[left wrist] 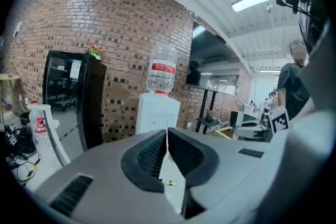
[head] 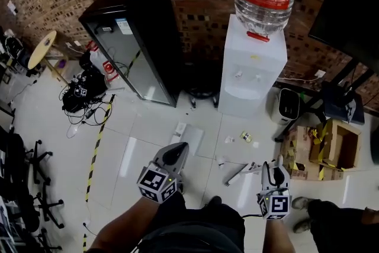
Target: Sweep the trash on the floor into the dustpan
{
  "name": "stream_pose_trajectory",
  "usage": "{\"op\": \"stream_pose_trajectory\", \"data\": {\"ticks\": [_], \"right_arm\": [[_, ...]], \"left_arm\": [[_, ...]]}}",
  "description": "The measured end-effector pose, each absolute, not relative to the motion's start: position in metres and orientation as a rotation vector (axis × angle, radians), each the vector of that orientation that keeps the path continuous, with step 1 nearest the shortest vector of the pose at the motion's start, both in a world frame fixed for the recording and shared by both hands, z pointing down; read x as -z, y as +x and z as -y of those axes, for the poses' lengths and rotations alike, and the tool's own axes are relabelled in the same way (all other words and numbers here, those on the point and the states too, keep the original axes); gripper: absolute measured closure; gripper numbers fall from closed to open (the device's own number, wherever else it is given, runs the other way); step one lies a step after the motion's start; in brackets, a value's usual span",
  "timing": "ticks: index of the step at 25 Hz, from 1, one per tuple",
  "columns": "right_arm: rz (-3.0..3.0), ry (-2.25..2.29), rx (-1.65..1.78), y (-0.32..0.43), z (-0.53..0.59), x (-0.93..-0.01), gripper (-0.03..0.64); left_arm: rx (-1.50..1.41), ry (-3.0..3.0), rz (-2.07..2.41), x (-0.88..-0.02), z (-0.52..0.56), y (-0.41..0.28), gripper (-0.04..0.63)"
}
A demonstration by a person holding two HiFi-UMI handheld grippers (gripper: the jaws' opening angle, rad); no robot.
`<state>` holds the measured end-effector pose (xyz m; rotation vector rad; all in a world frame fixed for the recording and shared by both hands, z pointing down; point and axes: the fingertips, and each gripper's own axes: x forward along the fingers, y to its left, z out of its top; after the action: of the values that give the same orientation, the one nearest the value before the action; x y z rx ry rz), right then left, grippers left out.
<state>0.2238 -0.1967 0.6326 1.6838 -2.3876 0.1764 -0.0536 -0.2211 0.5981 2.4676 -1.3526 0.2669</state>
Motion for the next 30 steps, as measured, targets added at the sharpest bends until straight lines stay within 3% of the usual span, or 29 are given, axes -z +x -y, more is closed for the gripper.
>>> {"op": "stream_pose_trajectory", "data": {"ticks": [30], "right_arm": [[2.407, 1.478, -0.127, -0.071, 0.368, -0.672, 0.497]], "left_arm": [[-0.339, 2.469, 1.13, -0.641, 0.332, -0.248, 0.578]]}}
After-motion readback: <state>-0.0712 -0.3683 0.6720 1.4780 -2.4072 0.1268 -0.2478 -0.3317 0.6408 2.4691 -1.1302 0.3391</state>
